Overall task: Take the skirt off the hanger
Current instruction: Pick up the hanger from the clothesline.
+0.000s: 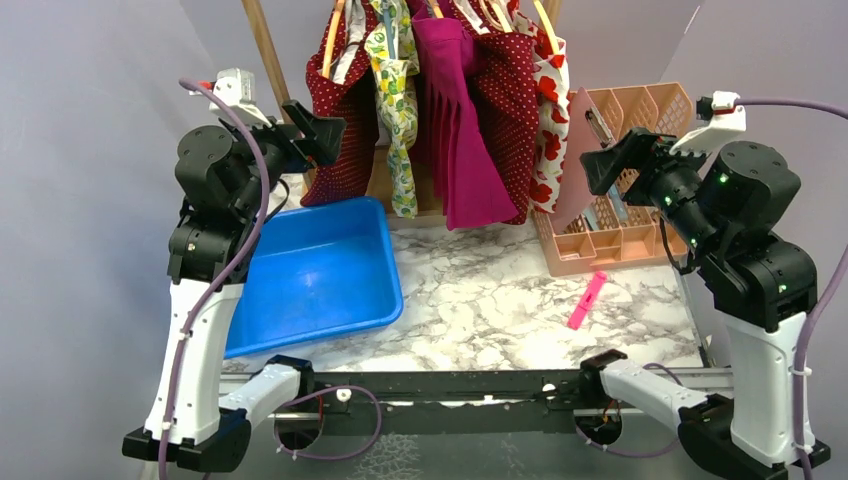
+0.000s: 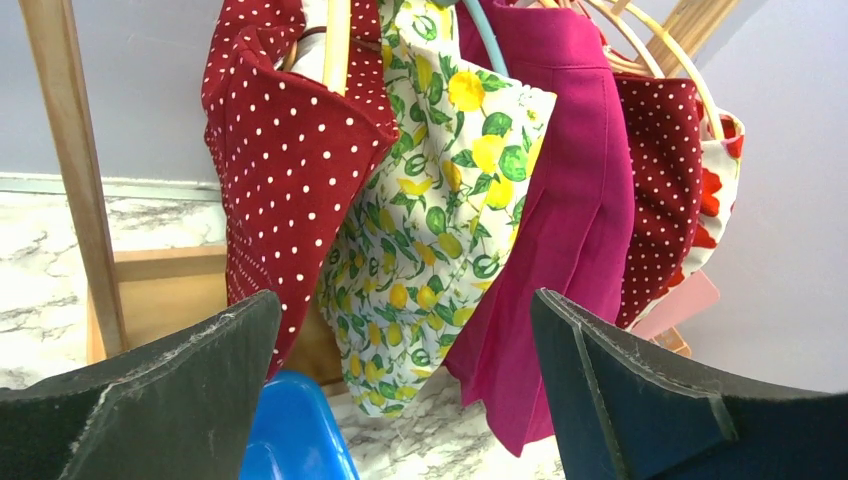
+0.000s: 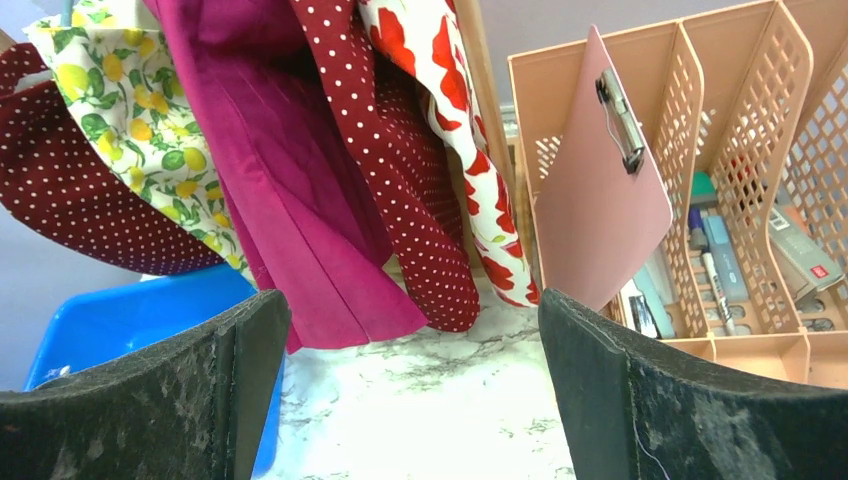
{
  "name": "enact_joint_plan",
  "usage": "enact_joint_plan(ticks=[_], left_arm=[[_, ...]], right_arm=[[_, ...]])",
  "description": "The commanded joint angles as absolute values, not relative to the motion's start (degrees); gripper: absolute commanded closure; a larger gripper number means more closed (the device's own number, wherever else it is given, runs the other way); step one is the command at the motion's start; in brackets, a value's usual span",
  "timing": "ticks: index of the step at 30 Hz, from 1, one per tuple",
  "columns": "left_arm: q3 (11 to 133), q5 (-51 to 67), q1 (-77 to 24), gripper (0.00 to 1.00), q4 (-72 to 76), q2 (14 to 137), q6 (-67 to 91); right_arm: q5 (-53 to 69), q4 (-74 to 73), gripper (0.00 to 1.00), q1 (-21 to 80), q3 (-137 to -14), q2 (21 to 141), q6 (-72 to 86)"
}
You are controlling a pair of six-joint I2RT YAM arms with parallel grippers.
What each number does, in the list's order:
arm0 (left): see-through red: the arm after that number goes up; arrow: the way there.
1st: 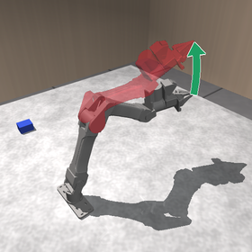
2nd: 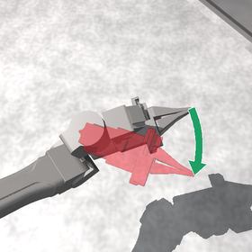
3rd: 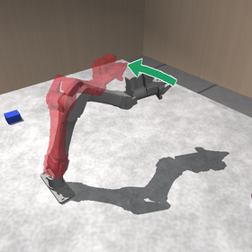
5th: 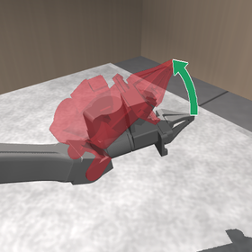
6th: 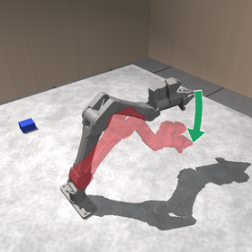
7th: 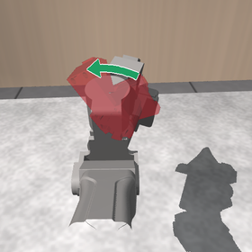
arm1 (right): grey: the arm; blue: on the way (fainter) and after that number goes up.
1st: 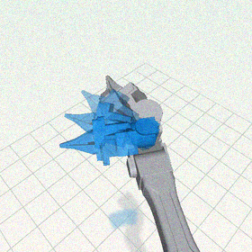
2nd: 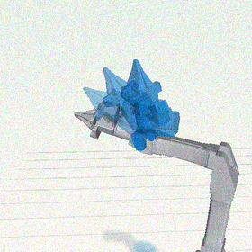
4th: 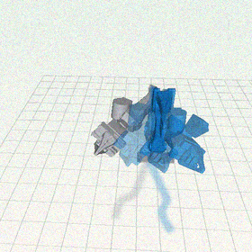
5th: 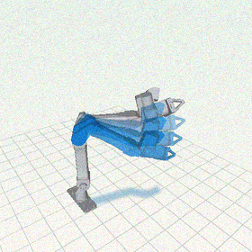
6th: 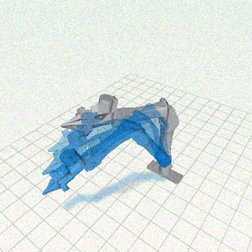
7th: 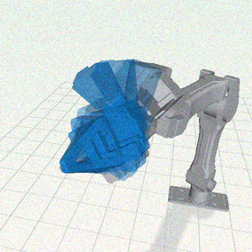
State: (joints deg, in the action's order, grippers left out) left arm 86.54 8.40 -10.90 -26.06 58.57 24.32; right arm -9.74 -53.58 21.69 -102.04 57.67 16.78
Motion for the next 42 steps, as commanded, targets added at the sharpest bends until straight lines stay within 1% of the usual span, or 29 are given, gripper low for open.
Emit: enact_joint_plan(ticks=[1, 9, 17, 21, 26, 31, 36, 40, 42], left_arm=[[87.1, 4.9, -12.0, 0.01, -29.3, 57.4, 22.9], [90.1, 3.6, -13.1, 0.01, -34.5, 59.2, 22.7], [98.4, 5.6, -13.6, 0.01, -42.6, 64.6, 21.9], [102.0, 6.8, -13.6, 0.01, -45.4, 67.3, 21.9], [106.6, 0.1, -13.7, 0.01, -48.4, 70.4, 23.9], [111.8, -3.7, -13.8, 0.02, -48.8, 75.7, 24.3], [117.4, -3.9, -13.8, 0.04, -48.1, 81.9, 23.2], [123.0, -3.9, -13.8, 0.13, -48.1, 86.5, 20.4], [124.6, -4.2, -13.7, 0.14, -48.1, 88.3, 19.6]], right_arm=[[-0.9, -54.8, 0.0, 17.4, -100.6, 56.9, 18.1], [9.1, -53.9, 0.01, 12.5, -98.5, 56.2, 16.9], [25.6, -47.9, 0.01, 11.0, -93.2, 55.6, 16.1], [36.4, -40.7, 0.0, 10.8, -89.3, 56.0, 19.1], [44.4, -33.8, 0.01, 10.7, -87.9, 58.8, 22.6], [47.7, -32.7, 0.01, 10.7, -88.3, 61.4, 22.0], [49.3, -30.6, 0.01, 11.4, -86.9, 61.7, 22.0], [50.2, -29.2, 0.01, 11.7, -85.6, 61.4, 21.9], [51.3, -28.2, 0.01, 11.7, -84.7, 61.1, 22.4]])
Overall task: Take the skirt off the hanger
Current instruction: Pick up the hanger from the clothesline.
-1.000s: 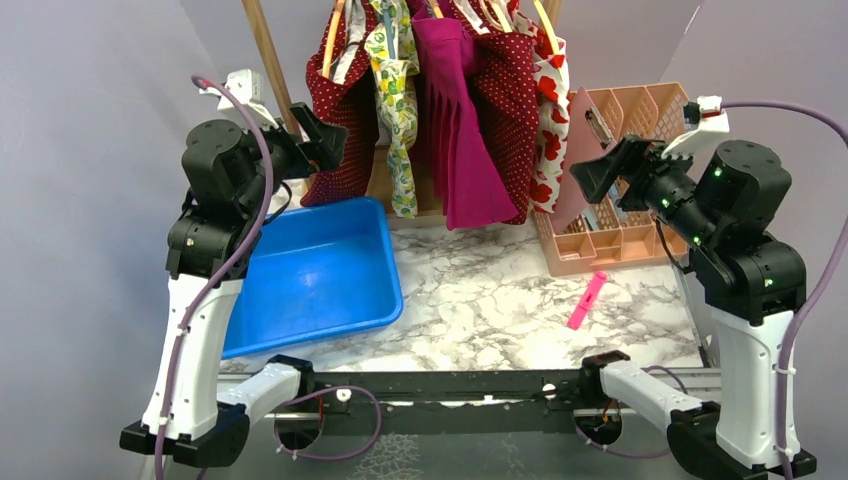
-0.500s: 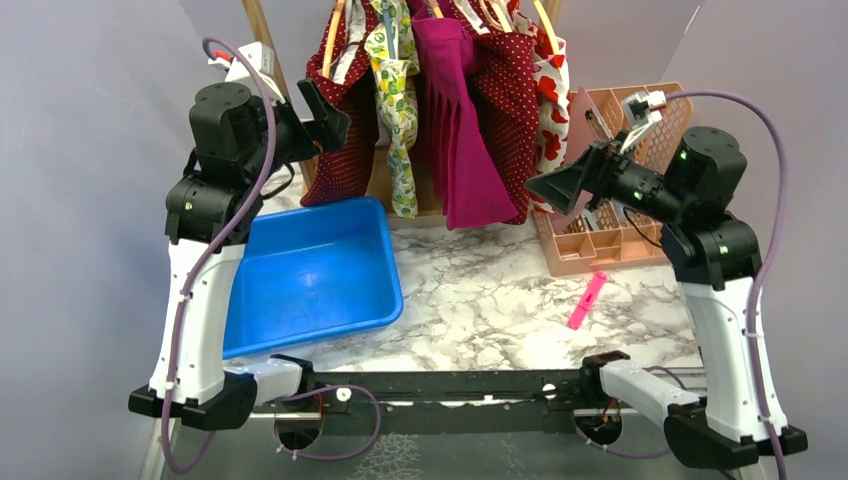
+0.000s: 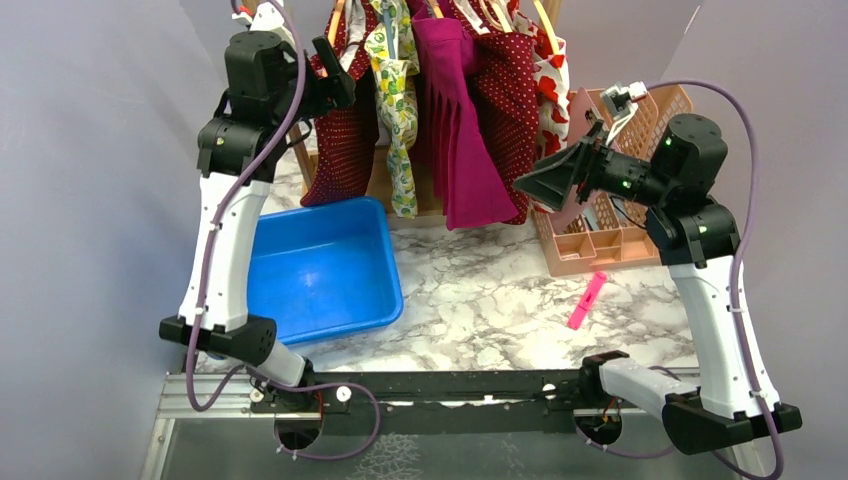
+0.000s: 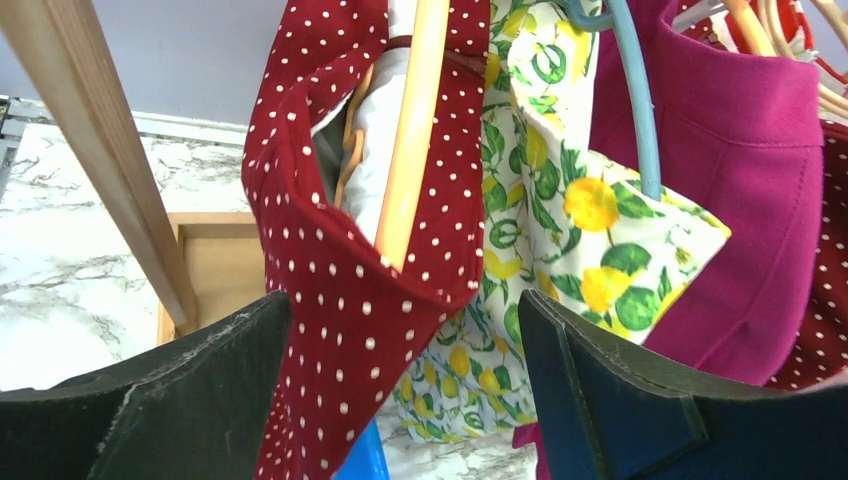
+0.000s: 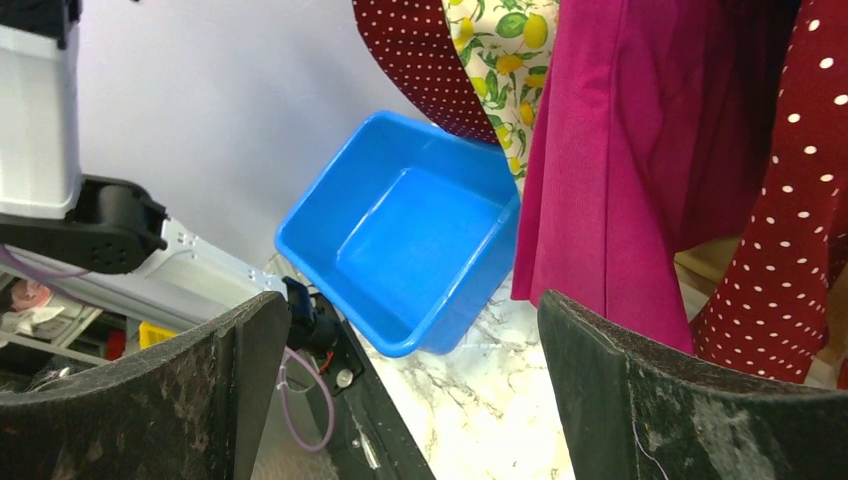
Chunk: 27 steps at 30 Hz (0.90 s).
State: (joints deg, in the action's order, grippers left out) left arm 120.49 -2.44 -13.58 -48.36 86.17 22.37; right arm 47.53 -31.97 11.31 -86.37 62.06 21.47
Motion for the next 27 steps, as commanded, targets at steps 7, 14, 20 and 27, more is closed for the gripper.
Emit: enact_joint_plan(ticks=[7, 14, 20, 27], left_arm=[[124.4, -7.7, -13.7, 0.21, -47.0, 91.0, 19.1], [126.8, -6.8, -13.7, 0.26, -46.0, 94.3, 18.4], [131.9, -5.9, -13.7, 0.22, -44.5, 99.5, 16.9], [132.5, -7.2, -13.7, 0.3, -44.3, 100.8, 16.6]], right_arm=[[52.7, -25.2, 0.01, 11.8, -82.9, 61.3, 24.7], [50.9, -25.2, 0.01, 11.7, -82.7, 62.2, 24.1], [51.3, -25.0, 0.01, 11.8, -82.0, 62.4, 24.2], [52.4, -24.2, 0.01, 11.8, -81.5, 62.6, 25.1]])
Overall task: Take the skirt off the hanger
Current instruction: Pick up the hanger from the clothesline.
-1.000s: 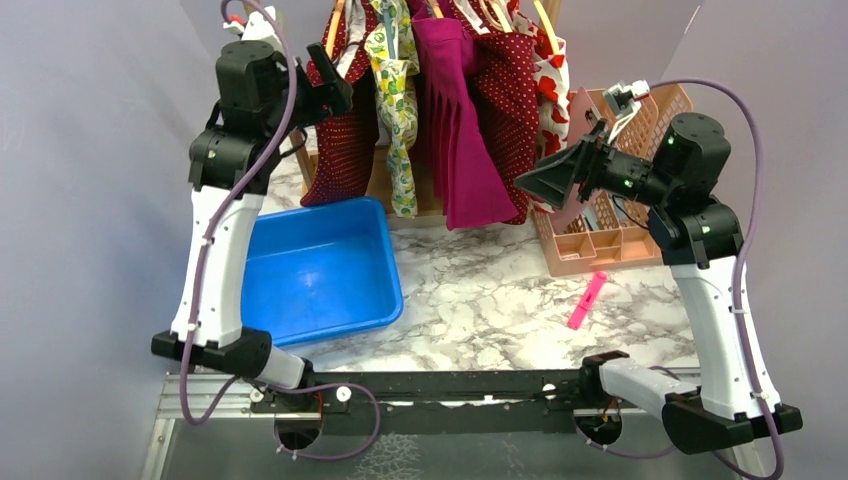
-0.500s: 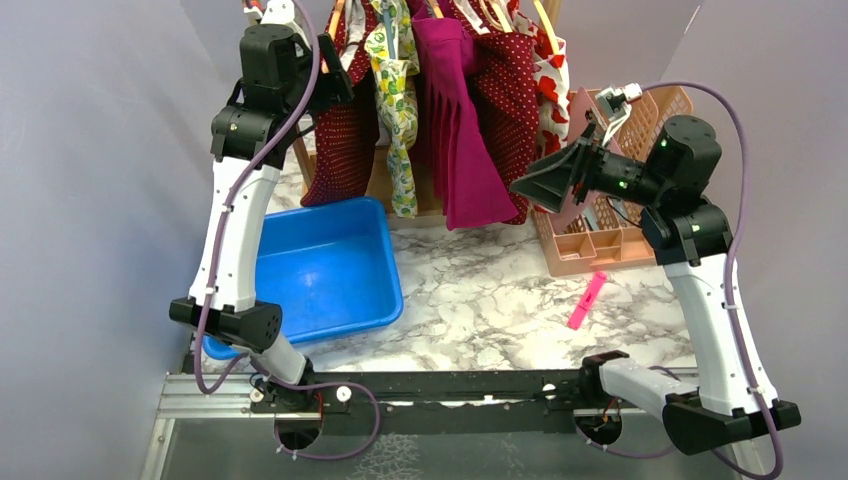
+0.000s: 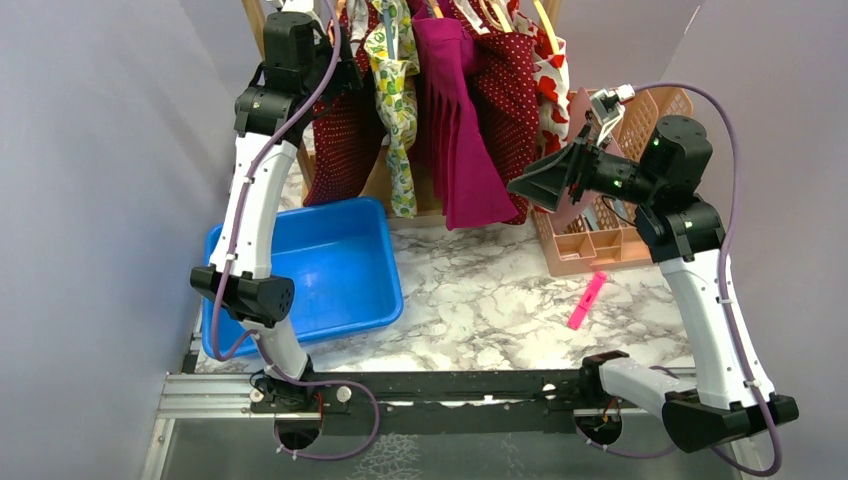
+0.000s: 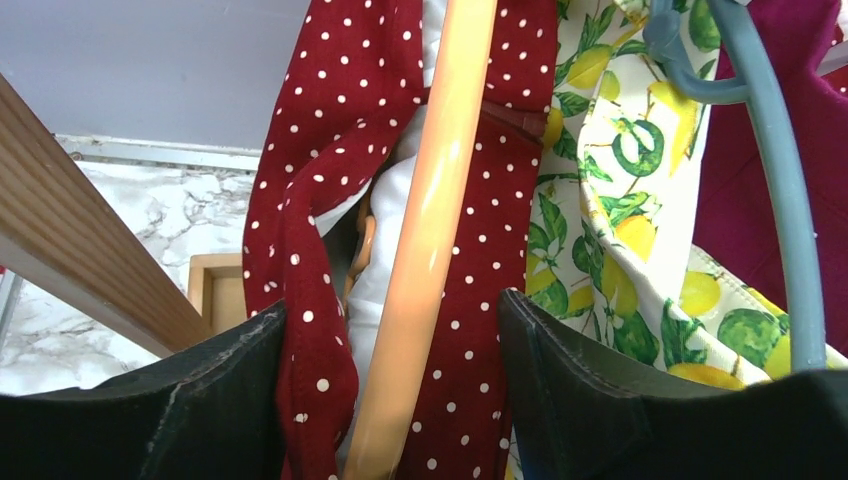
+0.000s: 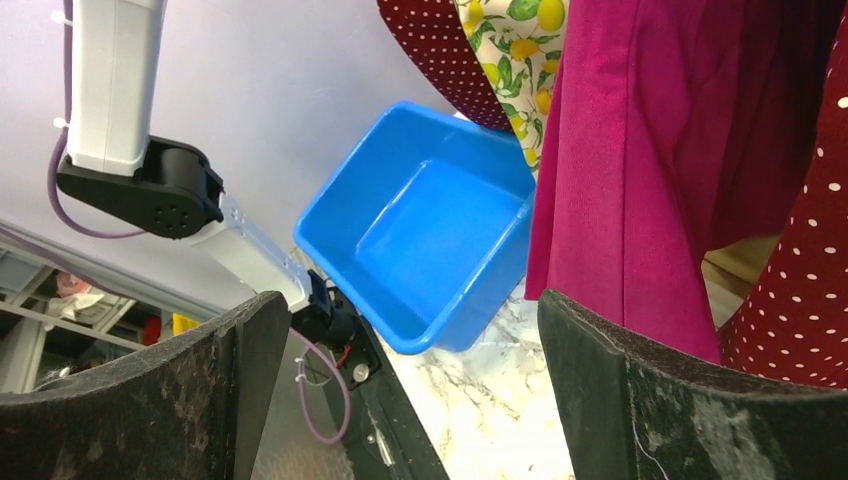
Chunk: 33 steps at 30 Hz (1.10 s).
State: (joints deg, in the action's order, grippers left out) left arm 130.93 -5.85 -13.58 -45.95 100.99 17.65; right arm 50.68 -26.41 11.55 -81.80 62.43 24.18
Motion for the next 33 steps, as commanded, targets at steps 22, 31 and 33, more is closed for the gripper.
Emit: enact_joint_plan(ticks=[22, 31, 33], left_arm=[[130.6, -10.7, -13.7, 0.85, -40.4, 94.9, 15.0], [132.3, -11.6, -13.7, 1.0, -39.6, 93.5, 16.1], [133.1, -11.5, -13.7, 1.0, -39.3, 93.5, 16.4]], right_arm=[[51.2, -25.4, 0.01, 12.7, -81.5, 61.7, 24.4], [51.6, -25.2, 0.01, 13.1, -81.2, 61.1, 25.3], [51.7, -25.1, 0.0, 13.1, -81.0, 61.0, 25.5]])
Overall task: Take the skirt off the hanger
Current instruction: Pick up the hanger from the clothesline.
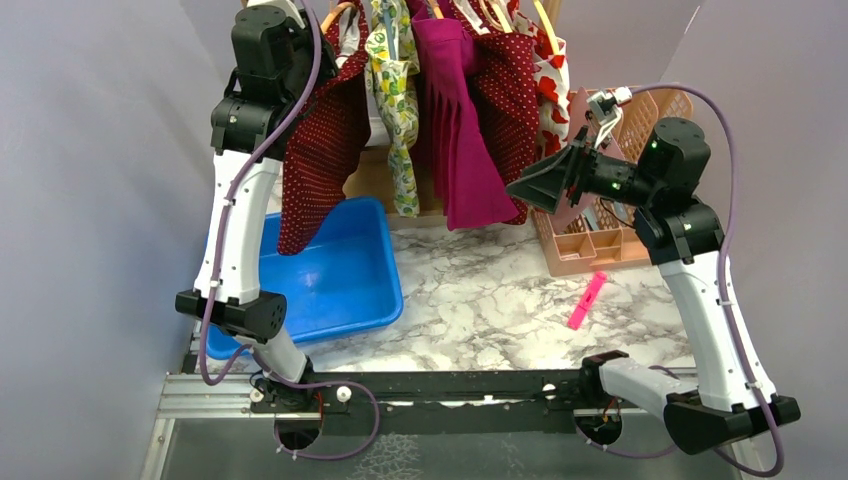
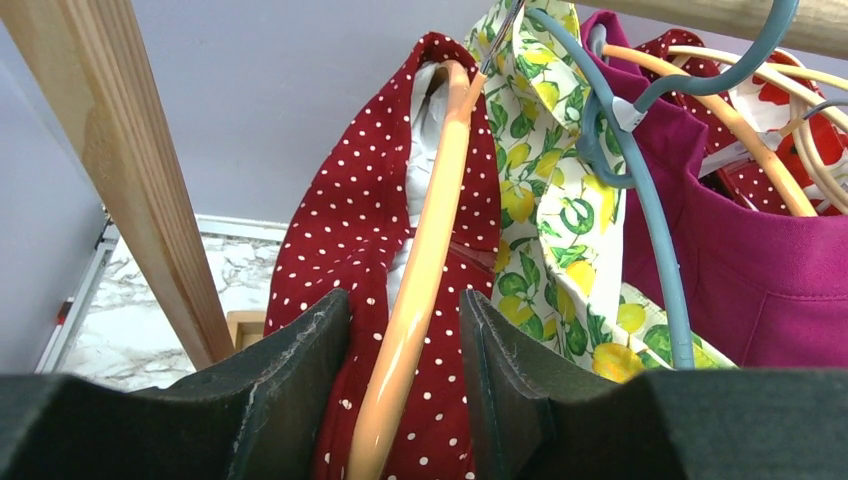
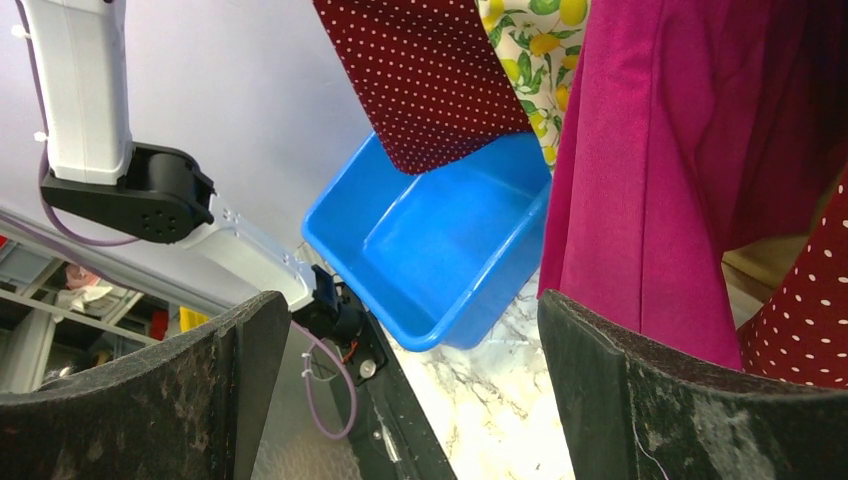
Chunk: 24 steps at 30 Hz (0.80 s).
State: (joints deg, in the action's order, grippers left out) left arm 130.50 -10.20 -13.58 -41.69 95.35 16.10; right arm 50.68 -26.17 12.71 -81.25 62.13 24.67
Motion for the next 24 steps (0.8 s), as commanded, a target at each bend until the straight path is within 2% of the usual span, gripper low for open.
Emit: enact_joint_plan(ticks=[1, 5, 10, 14, 15, 19, 24], left_arm=[[133.5, -11.5, -13.7, 1.0, -39.1, 93.4, 16.6], [134.7, -10.9, -13.7, 1.0, -38.6, 93.6, 17.1], [129.3, -10.0, -13.7, 0.98, -38.6, 92.3, 18.7], [128.1, -9.6, -13.7, 0.61, -38.5, 92.4, 18.5], [128.4, -9.7, -13.7, 0.55, -38.5, 92.6, 18.5], [130.7, -10.0, -13.7, 0.41, -38.6, 94.9, 18.3], [135.7, -10.3, -13.7, 0.34, -38.7, 100.1, 18.0]], right_arm=[[51.8, -24.9, 0.01, 13.1, -81.0, 61.0, 25.7], [52.1, -24.7, 0.01, 13.1, -80.9, 60.9, 26.2], [51.8, -25.1, 0.01, 13.1, -80.5, 60.2, 25.9], [51.4, -25.7, 0.01, 13.1, -80.2, 59.6, 25.5], [51.3, -25.7, 0.01, 13.1, -80.0, 59.4, 25.5], [50.9, -25.8, 0.01, 13.1, -80.1, 59.2, 25.2], [50.2, -26.0, 0.01, 13.1, -80.8, 59.5, 24.7]])
